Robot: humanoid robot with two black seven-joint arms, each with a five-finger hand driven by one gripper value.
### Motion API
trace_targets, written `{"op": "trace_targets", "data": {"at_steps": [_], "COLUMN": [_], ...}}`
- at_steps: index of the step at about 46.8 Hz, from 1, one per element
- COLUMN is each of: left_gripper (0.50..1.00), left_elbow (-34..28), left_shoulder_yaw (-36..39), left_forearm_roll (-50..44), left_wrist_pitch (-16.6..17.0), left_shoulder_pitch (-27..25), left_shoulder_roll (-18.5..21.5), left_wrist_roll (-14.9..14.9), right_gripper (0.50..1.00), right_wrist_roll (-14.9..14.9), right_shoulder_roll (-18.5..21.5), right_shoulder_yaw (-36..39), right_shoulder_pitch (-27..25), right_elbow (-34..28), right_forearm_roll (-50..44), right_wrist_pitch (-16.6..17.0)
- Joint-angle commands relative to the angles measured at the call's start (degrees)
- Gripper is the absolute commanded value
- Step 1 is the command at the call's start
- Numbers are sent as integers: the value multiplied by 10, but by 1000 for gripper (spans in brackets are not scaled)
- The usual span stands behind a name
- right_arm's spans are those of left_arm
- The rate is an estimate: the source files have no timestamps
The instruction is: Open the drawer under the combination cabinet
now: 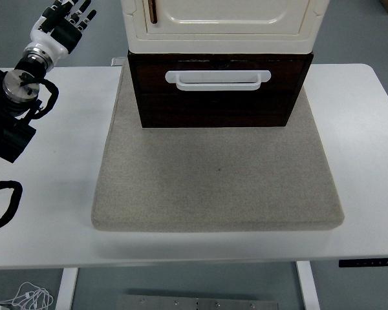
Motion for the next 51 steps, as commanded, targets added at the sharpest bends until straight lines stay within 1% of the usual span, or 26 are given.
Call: {"op": "trace_targets", "data": {"at_steps": [1,21,30,43,47,51], "left_gripper": [1000,1000,1000,1000,1000,1000], "left_elbow": [0,0,1,4,2,0], "left_shoulder_yaw": [0,0,0,0,0,0], "left_forearm_roll": [0,-2,0,-4,-1,0], "left_wrist_pitch": [0,4,-2,-2,4,4], "left_shoulder_pitch": [0,-2,-10,-18,-21,-31], "left_shoulder_roll": [0,0,2,7,8,12], "left_wrist_roll": [0,0,0,1,1,1], "right_gripper": [926,926,926,926,926,926], "right_wrist_roll": [0,0,0,0,0,0], "right_shoulder_roll": [0,0,0,0,0,0], "right_shoulder_yaw": [0,0,0,0,0,0], "right_shoulder_pitch": [0,0,0,0,0,0], "right_elbow": [0,0,0,0,0,0], "right_forearm_roll": [0,0,0,0,0,0], "right_wrist_pitch": [0,0,0,0,0,0]}}
